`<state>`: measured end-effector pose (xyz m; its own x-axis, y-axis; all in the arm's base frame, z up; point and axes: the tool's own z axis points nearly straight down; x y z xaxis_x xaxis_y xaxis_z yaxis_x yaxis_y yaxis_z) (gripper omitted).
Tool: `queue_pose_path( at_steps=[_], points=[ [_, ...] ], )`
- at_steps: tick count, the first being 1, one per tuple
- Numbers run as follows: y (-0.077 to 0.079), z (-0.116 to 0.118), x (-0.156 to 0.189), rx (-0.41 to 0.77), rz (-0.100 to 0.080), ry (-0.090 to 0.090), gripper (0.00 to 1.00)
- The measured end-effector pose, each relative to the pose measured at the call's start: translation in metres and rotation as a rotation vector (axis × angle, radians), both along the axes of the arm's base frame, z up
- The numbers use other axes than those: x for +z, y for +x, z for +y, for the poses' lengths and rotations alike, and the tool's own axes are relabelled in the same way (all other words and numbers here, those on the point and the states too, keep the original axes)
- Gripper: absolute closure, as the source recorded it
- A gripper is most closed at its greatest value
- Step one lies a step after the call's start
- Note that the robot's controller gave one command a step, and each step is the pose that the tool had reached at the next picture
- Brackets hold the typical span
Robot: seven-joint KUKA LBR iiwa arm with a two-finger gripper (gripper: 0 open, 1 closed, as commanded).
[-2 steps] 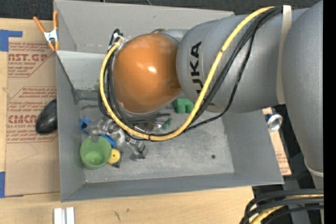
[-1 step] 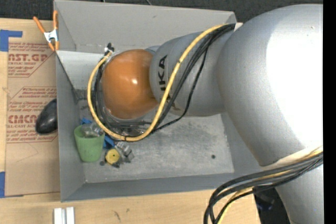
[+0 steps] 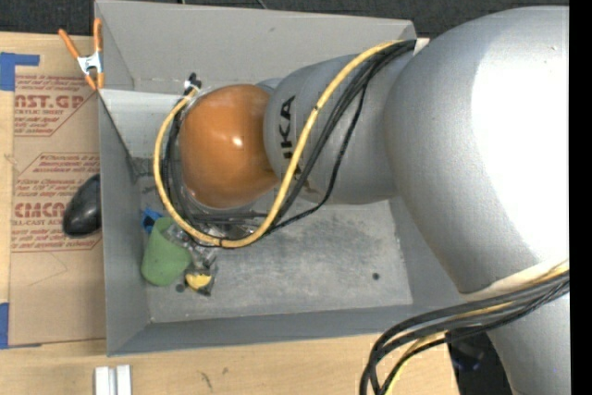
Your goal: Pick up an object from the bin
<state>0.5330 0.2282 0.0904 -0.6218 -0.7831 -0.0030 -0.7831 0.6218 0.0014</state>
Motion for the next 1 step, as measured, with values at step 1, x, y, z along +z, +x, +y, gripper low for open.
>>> queue_pose_path(
  at_steps=[1],
  points=[
    [0.0134,-0.0122,0.1237,0.026,-0.010,0.001,1.00]
  ],
)
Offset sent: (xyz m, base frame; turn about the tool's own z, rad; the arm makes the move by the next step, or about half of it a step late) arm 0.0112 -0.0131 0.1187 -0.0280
